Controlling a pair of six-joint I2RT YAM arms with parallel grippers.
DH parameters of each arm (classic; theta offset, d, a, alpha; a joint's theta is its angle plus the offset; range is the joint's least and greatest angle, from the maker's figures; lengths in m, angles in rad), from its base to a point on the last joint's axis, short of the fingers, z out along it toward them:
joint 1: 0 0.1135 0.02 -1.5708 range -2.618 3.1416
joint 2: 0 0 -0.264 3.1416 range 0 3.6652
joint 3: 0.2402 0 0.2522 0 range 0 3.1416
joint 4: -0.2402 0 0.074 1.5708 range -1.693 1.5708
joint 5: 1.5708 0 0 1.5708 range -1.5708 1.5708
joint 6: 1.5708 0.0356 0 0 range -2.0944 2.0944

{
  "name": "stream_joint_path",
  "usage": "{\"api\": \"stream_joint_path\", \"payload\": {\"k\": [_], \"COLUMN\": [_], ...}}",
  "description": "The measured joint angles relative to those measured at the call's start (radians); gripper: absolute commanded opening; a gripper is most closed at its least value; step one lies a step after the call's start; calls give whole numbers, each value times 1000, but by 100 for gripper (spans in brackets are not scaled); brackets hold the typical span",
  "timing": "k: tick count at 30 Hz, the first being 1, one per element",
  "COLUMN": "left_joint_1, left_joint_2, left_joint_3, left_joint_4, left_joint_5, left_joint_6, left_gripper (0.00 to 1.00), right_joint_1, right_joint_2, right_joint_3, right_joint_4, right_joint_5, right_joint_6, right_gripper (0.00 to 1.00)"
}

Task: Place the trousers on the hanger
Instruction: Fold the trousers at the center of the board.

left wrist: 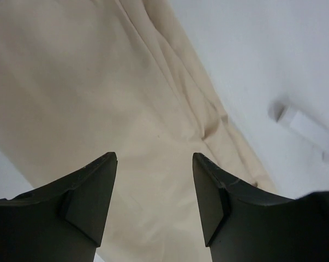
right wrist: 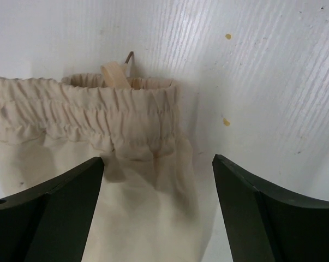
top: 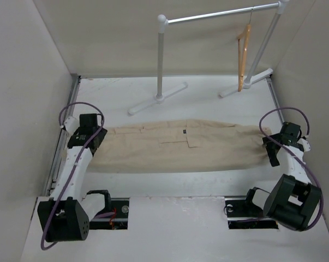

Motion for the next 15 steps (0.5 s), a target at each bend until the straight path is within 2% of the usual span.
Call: {"api": "stream_joint_path", "payload": {"k": [3, 7, 15], "left_joint_1": [-70, -66, 74], "left_joint_2": [72, 196, 395], "left_joint_3": [-19, -21, -24], "left_joint_4": [35, 112, 231], "left_joint_5": [30, 70, 133], "left_joint_6": [0, 6, 13], "left_gripper": [57, 57, 57], "right_joint_1": [-4, -20, -20], "right_joint_2": [71, 129, 262], "right_joint_3": [0, 2, 45], "right_joint_4": [23, 45, 107], "right_joint_5": [-2, -3, -26], "right_joint_6": [-2, -1, 18], "right_gripper": [87, 85, 63]}}
